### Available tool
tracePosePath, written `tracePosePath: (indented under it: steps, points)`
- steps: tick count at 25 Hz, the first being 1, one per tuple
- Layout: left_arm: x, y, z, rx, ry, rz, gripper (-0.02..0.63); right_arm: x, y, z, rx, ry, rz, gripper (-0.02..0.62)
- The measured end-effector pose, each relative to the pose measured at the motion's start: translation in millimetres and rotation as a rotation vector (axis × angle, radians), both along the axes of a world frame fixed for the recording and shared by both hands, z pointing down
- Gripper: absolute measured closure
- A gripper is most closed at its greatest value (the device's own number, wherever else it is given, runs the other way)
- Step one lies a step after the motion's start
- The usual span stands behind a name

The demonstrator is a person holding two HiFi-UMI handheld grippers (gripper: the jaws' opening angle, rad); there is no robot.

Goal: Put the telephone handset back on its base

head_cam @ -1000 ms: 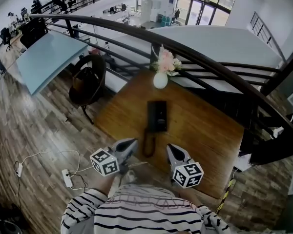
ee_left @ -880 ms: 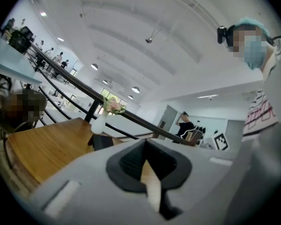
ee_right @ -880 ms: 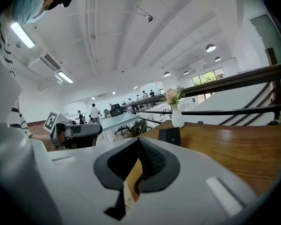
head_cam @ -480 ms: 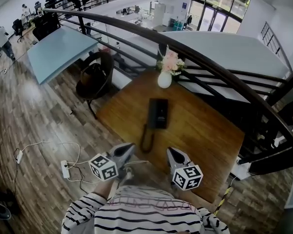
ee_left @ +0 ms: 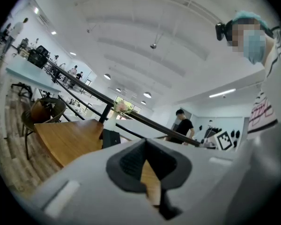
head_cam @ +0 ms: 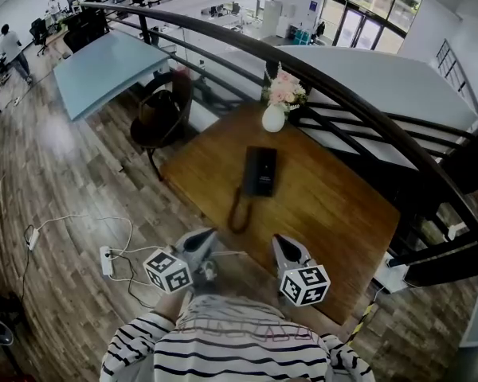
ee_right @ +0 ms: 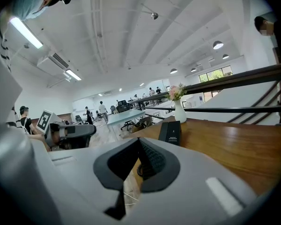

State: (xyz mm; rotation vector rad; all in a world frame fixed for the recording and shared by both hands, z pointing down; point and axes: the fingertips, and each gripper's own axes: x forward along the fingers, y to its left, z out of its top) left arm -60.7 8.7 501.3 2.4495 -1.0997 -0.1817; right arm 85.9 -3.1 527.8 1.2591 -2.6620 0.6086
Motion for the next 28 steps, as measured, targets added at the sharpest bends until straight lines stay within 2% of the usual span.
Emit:
tracePosePath:
  steps: [7,21,28]
  points:
    - [13,24,3,-0.003,0.001,-0.008,0.606,15,22,4,0.004,0.006,0.006,0.595]
    - [18,24,9,-0.021,0.003,0.016,0.606,18,24,9,-0.002,0.013,0.029,0.595]
    - [37,34,5,-0.020,0.002,0.020,0.606,36,32,6,0.002,0.010,0.032,0.595]
